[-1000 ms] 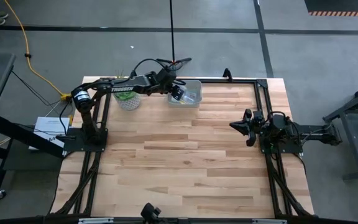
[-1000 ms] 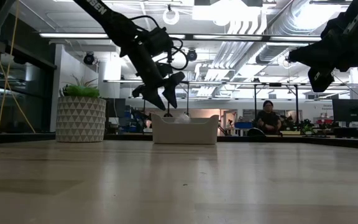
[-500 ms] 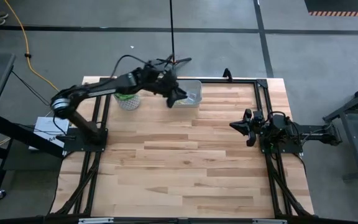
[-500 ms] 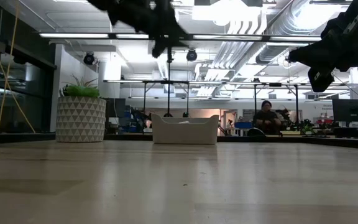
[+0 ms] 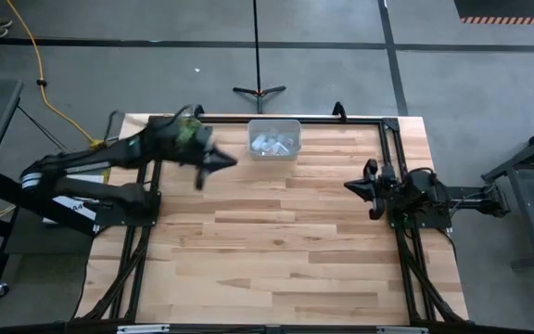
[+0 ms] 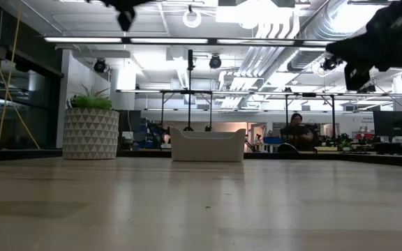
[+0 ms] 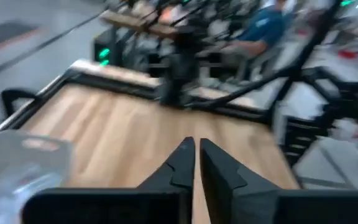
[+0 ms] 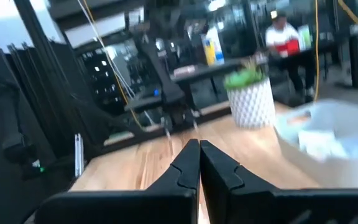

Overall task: Pick and place pill bottles into a basket
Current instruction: Return to Home Position

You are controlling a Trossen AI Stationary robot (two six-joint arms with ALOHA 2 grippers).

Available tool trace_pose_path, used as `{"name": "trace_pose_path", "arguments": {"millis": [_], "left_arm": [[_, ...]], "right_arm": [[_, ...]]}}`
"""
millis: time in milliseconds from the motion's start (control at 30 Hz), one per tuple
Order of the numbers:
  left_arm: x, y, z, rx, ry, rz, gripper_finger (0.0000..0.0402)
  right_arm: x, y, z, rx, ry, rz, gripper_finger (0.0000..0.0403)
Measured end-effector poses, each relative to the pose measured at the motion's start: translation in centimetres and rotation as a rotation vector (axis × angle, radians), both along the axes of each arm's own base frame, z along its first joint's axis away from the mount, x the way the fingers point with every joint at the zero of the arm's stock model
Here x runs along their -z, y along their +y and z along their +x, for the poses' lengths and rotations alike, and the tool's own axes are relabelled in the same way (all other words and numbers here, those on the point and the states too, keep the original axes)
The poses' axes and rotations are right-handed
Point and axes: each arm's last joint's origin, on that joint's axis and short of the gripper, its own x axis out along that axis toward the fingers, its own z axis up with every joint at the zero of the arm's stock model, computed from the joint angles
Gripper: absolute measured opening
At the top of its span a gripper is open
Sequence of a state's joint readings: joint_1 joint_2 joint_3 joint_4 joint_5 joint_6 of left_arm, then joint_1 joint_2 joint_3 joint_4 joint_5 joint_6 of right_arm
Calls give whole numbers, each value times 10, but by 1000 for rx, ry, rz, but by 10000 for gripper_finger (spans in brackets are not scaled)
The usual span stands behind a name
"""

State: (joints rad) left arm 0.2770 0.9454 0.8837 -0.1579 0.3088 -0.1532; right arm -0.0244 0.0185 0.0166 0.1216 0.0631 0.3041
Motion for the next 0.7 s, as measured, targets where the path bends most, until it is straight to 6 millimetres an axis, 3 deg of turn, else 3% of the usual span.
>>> {"name": "trace_pose_path", "arguments": {"millis": [133, 333, 500, 700], "left_arm": [[19, -26, -40, 86, -100, 21, 21], [55, -43, -91, 30, -237, 40, 44], [84, -49, -108, 67, -359, 47, 21], [110, -52, -115, 51, -372, -6, 35]], "right_arm": [[-9, 0, -2, 24, -92, -55, 1], [-12, -1, -2, 61, -112, -96, 1], [-12, -2, -2, 70, -111, -87, 1], [-7, -2, -1, 94, -66, -52, 1]]}}
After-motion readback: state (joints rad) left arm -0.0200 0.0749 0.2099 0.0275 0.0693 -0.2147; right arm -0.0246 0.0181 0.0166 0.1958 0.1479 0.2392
